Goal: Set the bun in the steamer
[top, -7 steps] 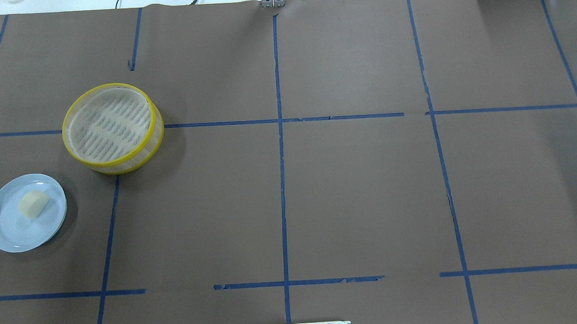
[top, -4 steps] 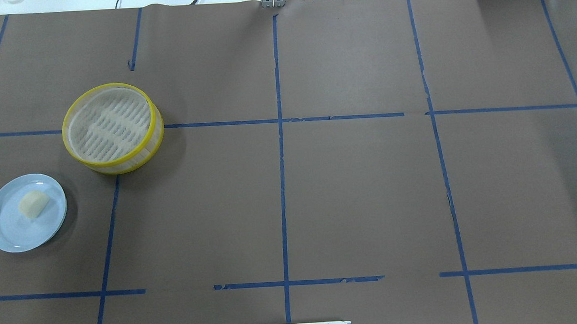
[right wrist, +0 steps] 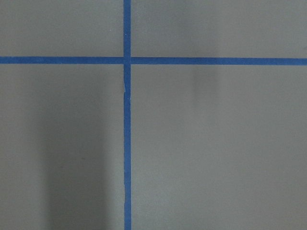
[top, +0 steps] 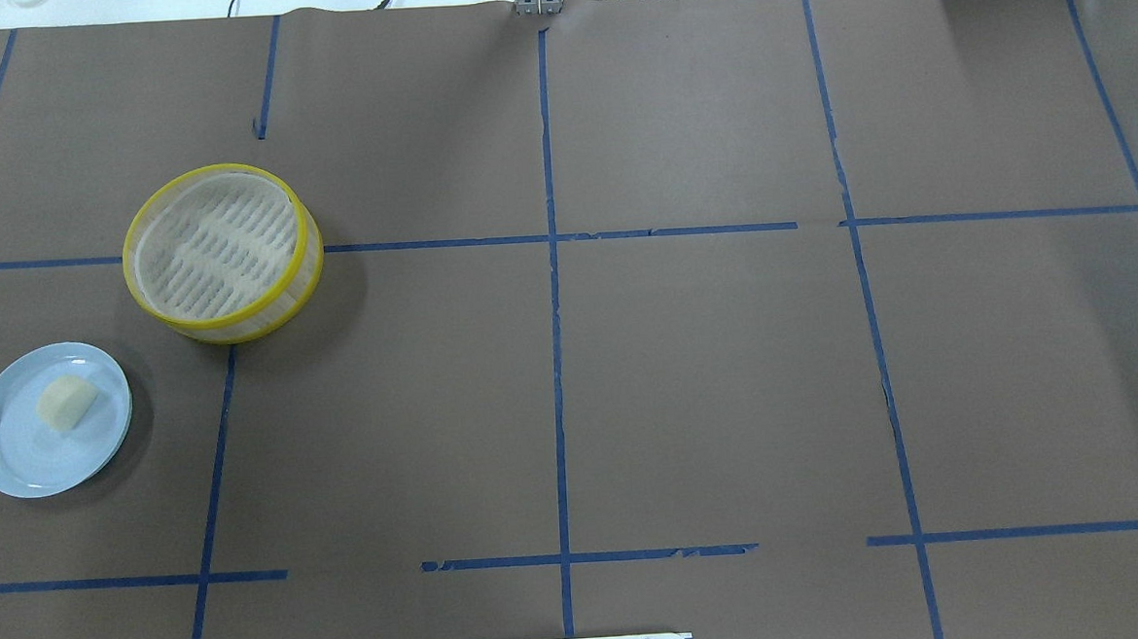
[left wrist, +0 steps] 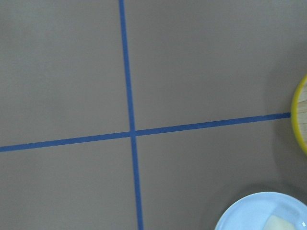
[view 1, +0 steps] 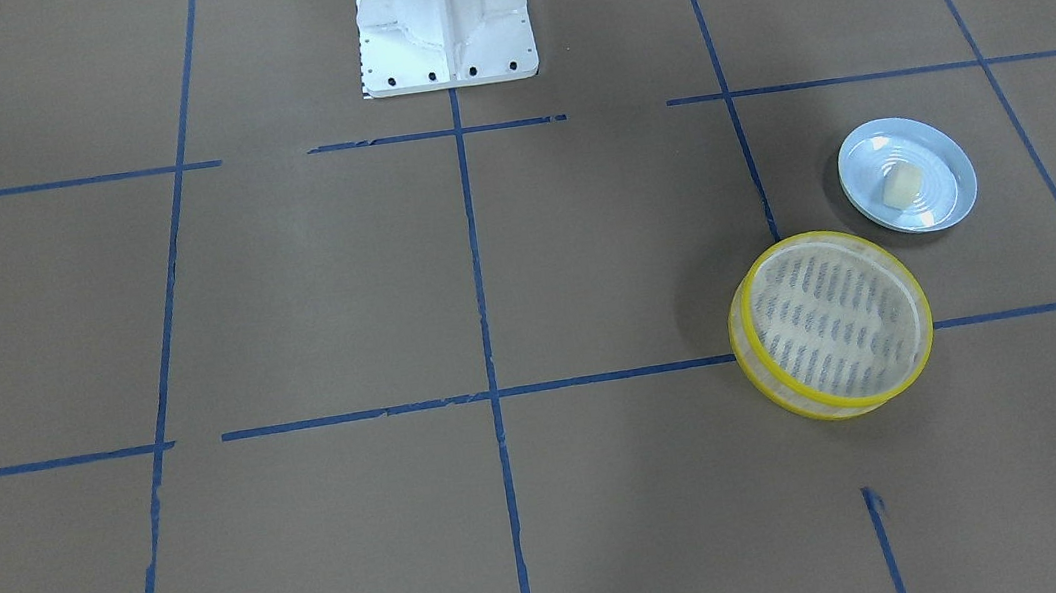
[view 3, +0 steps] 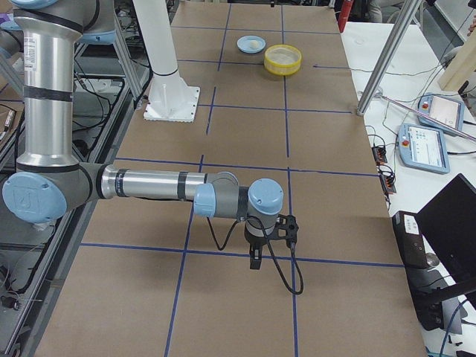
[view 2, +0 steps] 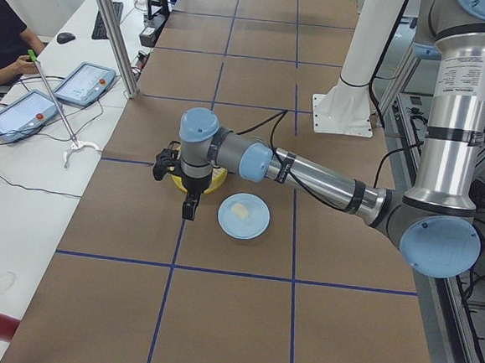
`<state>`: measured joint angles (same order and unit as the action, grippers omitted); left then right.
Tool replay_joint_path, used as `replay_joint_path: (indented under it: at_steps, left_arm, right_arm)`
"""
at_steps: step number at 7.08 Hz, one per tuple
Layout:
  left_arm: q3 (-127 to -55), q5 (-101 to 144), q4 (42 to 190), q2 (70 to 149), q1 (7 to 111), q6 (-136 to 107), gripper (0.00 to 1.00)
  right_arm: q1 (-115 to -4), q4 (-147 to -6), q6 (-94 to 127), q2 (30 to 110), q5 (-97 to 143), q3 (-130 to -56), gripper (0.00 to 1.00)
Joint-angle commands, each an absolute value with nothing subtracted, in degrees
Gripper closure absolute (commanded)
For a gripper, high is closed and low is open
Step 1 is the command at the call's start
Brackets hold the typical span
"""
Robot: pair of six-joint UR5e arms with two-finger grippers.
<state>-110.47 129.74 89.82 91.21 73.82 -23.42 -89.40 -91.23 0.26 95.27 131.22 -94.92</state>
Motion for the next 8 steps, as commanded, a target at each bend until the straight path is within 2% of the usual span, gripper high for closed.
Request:
replay_joint_path:
  at_steps: [1, 3, 5, 8]
  left_arm:
    - [-110.14, 127.72, 91.31, 91.06, 65.15, -31.36, 0.0]
    - [-108.99, 126.66, 102.93, 85.29, 60.41, -38.8, 0.0]
    - [-102.43, 125.51, 113.78, 84.29, 55.48, -44.28, 0.0]
    - [-100.37, 125.51, 116.63, 84.46, 51.87, -46.32, 0.0]
  right_arm:
    - [-89.47, -91.23, 0.26, 95.27, 131.22, -94.92, 0.0]
    - [-89.47, -91.23, 0.26, 95.27, 131.22, -94.92, 0.0]
    - [-89.39, -91.23, 0.26, 95.27, 131.22, -94.92, 0.0]
    - [-89.38, -91.23, 0.26, 95.27, 131.22, -94.92, 0.0]
